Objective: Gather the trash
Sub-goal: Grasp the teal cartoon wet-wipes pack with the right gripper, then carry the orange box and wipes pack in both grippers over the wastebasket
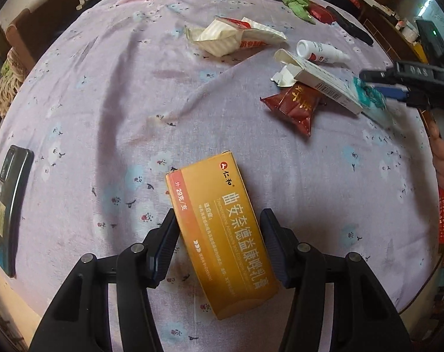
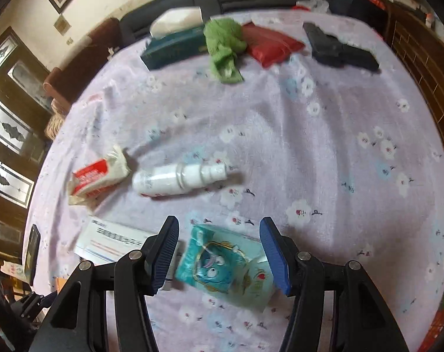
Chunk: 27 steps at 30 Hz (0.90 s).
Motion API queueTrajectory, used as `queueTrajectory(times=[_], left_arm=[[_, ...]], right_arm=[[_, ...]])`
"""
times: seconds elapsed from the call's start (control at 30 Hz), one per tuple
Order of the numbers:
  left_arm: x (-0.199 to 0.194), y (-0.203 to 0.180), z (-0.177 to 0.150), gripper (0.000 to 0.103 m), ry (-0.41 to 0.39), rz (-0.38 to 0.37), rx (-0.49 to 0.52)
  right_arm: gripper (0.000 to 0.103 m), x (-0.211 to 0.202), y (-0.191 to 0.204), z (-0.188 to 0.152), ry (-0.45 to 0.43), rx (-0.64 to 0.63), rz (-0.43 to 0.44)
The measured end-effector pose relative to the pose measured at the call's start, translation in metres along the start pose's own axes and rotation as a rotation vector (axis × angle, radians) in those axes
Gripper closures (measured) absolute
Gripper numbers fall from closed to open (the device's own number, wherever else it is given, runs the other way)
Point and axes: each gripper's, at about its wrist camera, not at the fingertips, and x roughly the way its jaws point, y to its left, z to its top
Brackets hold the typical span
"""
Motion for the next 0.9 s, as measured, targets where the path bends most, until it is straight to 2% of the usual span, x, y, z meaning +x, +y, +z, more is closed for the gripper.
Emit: queueTrajectory(times=[0.1, 0.2, 0.3, 0.37, 0.43, 0.5, 0.6, 0.73, 0.9], left_arm=[[0.0, 0.002, -0.001, 0.048, -0.006, -0.007, -0.004], [-0.001, 0.002, -0.002, 0.048, -0.013, -0.006, -0.006], [0.0, 0.0, -0.002, 0.05, -0.024, 0.011, 0.001], [0.0, -0.003, -0.001, 0.051, -0.038, 0.025, 0.014], [0.0, -0.005, -0.001, 0.052, -0.052, 0.032, 0.018], [-0.002, -0.009, -0.001, 0.052, -0.06, 0.025, 0.022], [-0.011, -0.018, -0.001, 0.052, -0.099, 0.004, 0.042], [-0.028, -0.039, 0.002, 0.052, -0.157, -0.01, 0.096], [-0.039, -0.073, 0.003, 0.052, -0.19, -0.038, 0.168]], right_arm=[[0.042, 0.0, 0.001, -0.015, 0.045, -0.012, 0.044], [0.042, 0.0, 0.014, -0.037, 0.103, -0.084, 0.081], [0.042, 0.002, 0.029, -0.055, 0.118, -0.167, 0.022], [0.042, 0.003, 0.039, -0.064, 0.089, -0.215, -0.048], [0.049, 0.003, 0.047, -0.07, 0.073, -0.24, -0.118], [0.061, 0.0, 0.052, -0.077, 0.066, -0.243, -0.135], [0.073, -0.014, 0.053, -0.09, 0.038, -0.204, -0.173], [0.073, -0.046, 0.048, -0.113, -0.023, -0.108, -0.167], [0.073, -0.084, 0.042, -0.147, -0.11, 0.025, -0.108]])
